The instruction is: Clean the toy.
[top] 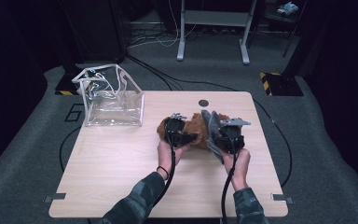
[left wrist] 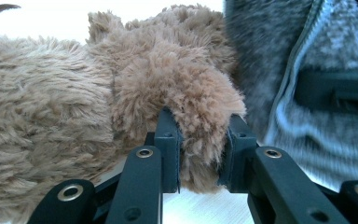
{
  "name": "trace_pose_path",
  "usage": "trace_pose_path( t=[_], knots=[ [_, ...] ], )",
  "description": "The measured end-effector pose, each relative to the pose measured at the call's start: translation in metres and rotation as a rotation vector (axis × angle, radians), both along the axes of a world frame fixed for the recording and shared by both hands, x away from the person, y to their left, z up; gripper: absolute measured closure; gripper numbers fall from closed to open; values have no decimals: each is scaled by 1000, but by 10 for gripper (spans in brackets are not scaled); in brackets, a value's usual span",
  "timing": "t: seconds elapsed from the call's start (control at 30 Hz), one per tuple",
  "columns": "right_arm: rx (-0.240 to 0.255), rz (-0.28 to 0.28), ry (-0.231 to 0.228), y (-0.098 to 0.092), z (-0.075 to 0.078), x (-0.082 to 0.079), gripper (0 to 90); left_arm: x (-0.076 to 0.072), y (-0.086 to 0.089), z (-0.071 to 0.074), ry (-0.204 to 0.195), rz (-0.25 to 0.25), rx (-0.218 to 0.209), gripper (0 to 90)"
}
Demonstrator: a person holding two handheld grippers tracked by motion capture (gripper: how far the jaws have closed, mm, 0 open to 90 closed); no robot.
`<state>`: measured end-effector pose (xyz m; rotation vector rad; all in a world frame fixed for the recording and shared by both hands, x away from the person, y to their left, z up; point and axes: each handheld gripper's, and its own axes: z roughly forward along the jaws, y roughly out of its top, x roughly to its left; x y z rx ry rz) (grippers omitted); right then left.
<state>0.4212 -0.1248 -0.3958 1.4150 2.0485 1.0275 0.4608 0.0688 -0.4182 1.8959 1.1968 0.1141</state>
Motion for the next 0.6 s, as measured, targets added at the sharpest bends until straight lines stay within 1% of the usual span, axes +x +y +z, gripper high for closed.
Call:
trace_pose_path(
  t=[0.03, 0.1, 0.13, 0.17, 0.2, 0.27, 0.3, 0.33, 0.37, 0.4, 0.43, 0.47, 0.5, 0.53, 0.57, 0.6],
  knots=[
    [0, 0, 0, 0, 0, 0, 762, 0, 0, 0, 0, 0, 0, 724],
    [-5, 42, -1, 11, 3, -1, 762, 0, 0, 0, 3, 0, -2, 724],
    [-16, 57, 5, 19, 4, 2, 761, 0, 0, 0, 3, -1, -1, 724],
    [-23, 60, 14, 21, 3, 5, 761, 0, 0, 0, 4, 0, -2, 724],
    [-23, 60, 14, 21, 3, 5, 761, 0, 0, 0, 4, 0, -2, 724],
    [-28, 42, 48, 21, -3, 15, 758, 0, 0, 0, 3, -3, 1, 724],
    [-33, 41, 60, 20, -5, 18, 750, 0, 0, 0, 2, -4, 1, 723],
    [-49, 18, 80, 20, -9, 24, 682, 0, 0, -1, 5, -3, -1, 724],
    [-63, 9, 74, 19, -10, 26, 654, 0, 0, -1, 5, -3, 0, 724],
    [-63, 9, 74, 19, -10, 26, 654, 0, 0, -1, 5, -3, 0, 723],
    [-91, -29, 46, 18, -11, 27, 535, 0, 0, -1, 6, -4, 0, 723],
    [-113, -35, 50, 18, -11, 28, 487, 0, 0, -1, 6, -4, 0, 723],
    [-120, -37, 45, 18, -12, 30, 466, 0, 0, -1, 5, -5, 3, 723],
    [-124, -37, 55, 18, -13, 31, 467, 0, -1, -1, 6, -7, 7, 723],
    [-124, -29, 53, 19, -14, 33, 461, 0, -1, -1, 7, -4, 4, 723],
    [-127, -21, 69, 20, -16, 35, 470, 0, -1, -2, 10, -4, 5, 722]
  ],
)
